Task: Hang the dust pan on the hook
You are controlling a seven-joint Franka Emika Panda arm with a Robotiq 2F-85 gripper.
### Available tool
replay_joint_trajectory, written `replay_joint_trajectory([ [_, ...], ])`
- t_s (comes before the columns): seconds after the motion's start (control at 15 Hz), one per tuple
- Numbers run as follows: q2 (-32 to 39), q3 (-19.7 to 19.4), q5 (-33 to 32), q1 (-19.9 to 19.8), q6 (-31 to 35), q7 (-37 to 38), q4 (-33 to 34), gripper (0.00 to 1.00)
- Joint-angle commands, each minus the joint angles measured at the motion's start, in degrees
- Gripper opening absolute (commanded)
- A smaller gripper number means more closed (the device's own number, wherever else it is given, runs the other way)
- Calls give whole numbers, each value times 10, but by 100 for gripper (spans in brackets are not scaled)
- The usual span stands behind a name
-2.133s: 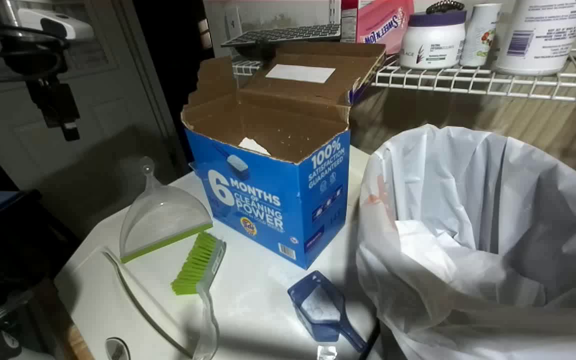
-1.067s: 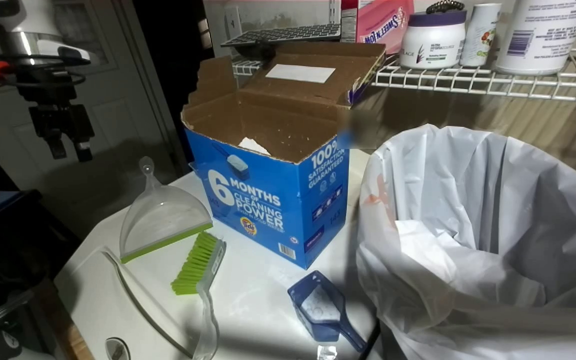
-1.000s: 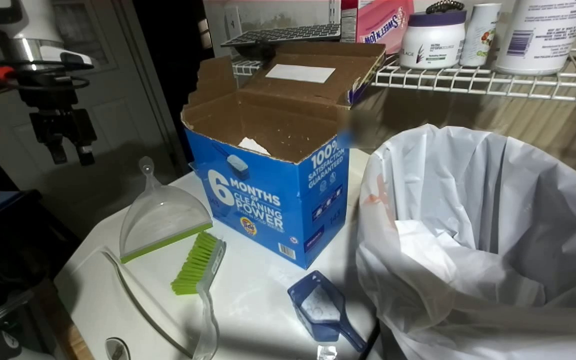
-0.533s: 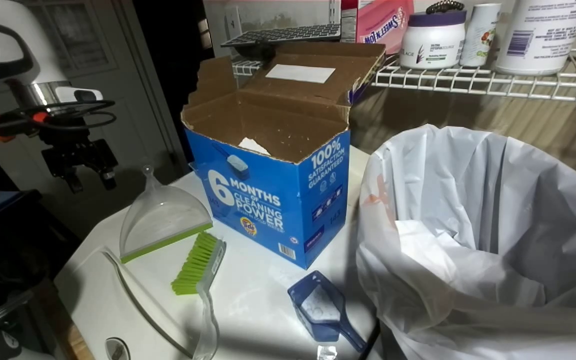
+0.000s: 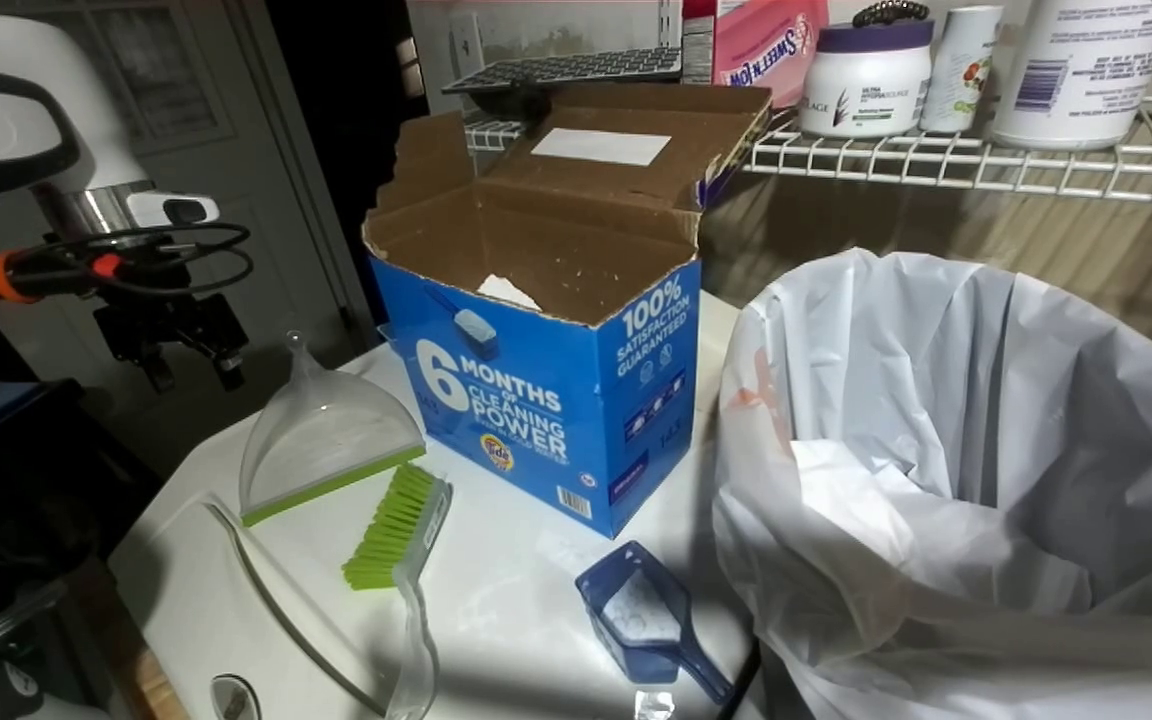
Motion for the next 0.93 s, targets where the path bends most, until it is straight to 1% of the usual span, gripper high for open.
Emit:
replay_joint_trajectory([
  [0.0, 22, -22, 14, 14, 48, -49, 1, 100],
  [0.2, 42, -47, 31, 23, 113, -96, 1, 100],
  [0.4, 64, -73, 56, 28, 143, -137, 1, 100],
  [0.53, 78, -89, 88, 35, 151, -161, 1, 100],
  [0.67, 87, -99, 119, 40, 141, -180, 1, 100],
  [0.73, 91, -98, 127, 39, 134, -178, 0, 100],
  [0.87, 102, -88, 122, 32, 134, -168, 0, 100],
])
